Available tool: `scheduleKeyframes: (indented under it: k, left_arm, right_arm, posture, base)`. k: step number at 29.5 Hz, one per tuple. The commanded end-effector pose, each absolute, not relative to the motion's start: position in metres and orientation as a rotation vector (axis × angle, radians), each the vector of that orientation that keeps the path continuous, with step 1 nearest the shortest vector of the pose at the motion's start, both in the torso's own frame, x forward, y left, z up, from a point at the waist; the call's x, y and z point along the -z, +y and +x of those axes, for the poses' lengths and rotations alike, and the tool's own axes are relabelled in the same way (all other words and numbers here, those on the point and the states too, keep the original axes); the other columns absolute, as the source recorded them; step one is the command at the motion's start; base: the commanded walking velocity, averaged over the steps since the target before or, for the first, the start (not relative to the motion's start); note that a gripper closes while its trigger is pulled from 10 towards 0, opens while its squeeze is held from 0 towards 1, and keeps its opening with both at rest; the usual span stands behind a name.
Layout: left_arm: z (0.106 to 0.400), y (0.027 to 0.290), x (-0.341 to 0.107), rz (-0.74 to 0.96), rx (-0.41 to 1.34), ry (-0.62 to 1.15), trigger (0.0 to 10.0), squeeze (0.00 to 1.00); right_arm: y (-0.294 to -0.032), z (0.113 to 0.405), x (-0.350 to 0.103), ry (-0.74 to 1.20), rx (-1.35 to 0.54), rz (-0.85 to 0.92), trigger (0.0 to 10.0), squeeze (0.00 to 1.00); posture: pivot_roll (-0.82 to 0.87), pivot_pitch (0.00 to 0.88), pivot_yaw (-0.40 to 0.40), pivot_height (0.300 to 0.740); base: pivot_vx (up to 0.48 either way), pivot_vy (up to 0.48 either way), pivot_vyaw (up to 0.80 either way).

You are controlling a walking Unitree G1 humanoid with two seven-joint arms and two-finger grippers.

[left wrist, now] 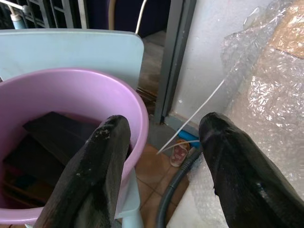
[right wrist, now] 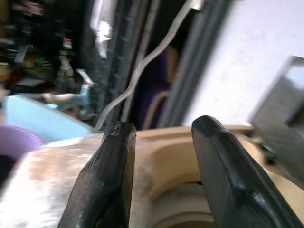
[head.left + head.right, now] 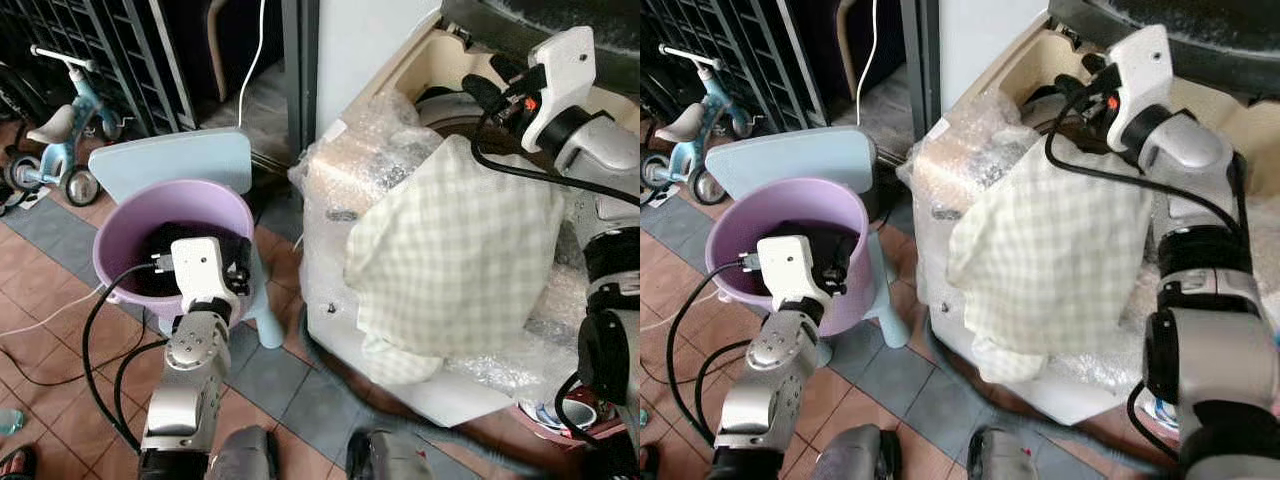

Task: Clothes washing

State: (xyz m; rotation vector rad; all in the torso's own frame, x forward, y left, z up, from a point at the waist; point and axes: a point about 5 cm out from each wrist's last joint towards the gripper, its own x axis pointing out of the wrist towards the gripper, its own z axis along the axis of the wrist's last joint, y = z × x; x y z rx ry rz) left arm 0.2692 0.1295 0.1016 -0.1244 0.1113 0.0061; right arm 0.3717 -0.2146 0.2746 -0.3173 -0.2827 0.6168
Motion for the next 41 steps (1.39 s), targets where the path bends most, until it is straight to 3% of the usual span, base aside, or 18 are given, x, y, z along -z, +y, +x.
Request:
scheduleKeyframes:
  k: [1,7,16,17,18,19,22,23,24,25,41]
  left_arm:
    - [0.267,0.13,-0.098,-0.131,-0.015,0.133,10.0,0.0]
    - [0.265,0.132,-0.097,-0.133,-0.021,0.141,10.0,0.0]
    - [0.264,0.133,-0.097,-0.133,-0.024,0.142,10.0,0.0]
    - [0.264,0.133,-0.097,-0.132,-0.022,0.142,10.0,0.0]
    - [0.264,0.133,-0.097,-0.132,-0.022,0.142,10.0,0.0]
    - [0.264,0.133,-0.097,-0.131,-0.02,0.143,10.0,0.0]
    - [0.264,0.133,-0.097,-0.131,-0.02,0.143,10.0,0.0]
    - [0.264,0.132,-0.097,-0.131,-0.019,0.144,10.0,0.0]
    - [0.264,0.132,-0.097,-0.131,-0.019,0.144,10.0,0.0]
    - [0.264,0.132,-0.097,-0.131,-0.019,0.147,10.0,0.0]
    - [0.267,0.132,-0.099,-0.126,-0.021,0.141,10.0,0.0]
  right_arm:
    - [-0.192,0.36,-0.269,-0.258,-0.804,-0.325,10.0,1.0]
    - [-0.188,0.338,-0.245,-0.115,-1.006,-0.371,10.0,1.0]
    - [-0.199,0.334,-0.208,0.041,-0.947,-0.721,10.0,1.0]
    - [-0.202,0.334,-0.203,0.067,-0.926,-0.762,10.0,0.75]
    - [-0.202,0.334,-0.203,0.067,-0.926,-0.762,10.0,0.75]
    - [-0.204,0.333,-0.198,0.089,-0.921,-0.801,10.0,0.4]
    - [-0.205,0.331,-0.195,0.111,-0.92,-0.826,10.0,0.32]
    - [-0.207,0.33,-0.193,0.126,-0.916,-0.842,0.7,0.0]
    - [-0.207,0.33,-0.193,0.126,-0.916,-0.842,0.7,0.0]
    - [-0.21,0.329,-0.19,0.145,-0.907,-0.882,0.0,0.0]
    - [-0.211,0.332,-0.194,0.106,-0.907,-0.858,0.0,0.0]
  posture:
    - [0.0,0.096,0.015,0.74]
    - [0.0,0.103,0.012,0.74]
    - [0.01,0.107,0.015,0.74]
    - [0.01,0.106,0.015,0.74]
    - [0.01,0.106,0.015,0.74]
    - [0.01,0.108,0.015,0.74]
    - [0.01,0.109,0.014,0.74]
    - [0.01,0.11,0.013,0.74]
    - [0.01,0.11,0.013,0.74]
    - [0.01,0.111,0.012,0.74]
    - [0.01,0.11,0.014,0.74]
  base:
    - [0.0,0.0,0.0]
    - [0.0,0.0,0.0]
    - [0.0,0.0,0.0]
    - [0.0,0.0,0.0]
    - [0.0,0.0,0.0]
    - [0.0,0.0,0.0]
    - [0.0,0.0,0.0]
    - [0.0,0.0,0.0]
    - [0.0,0.0,0.0]
    - [0.0,0.0,0.0]
    - [0.0,0.0,0.0]
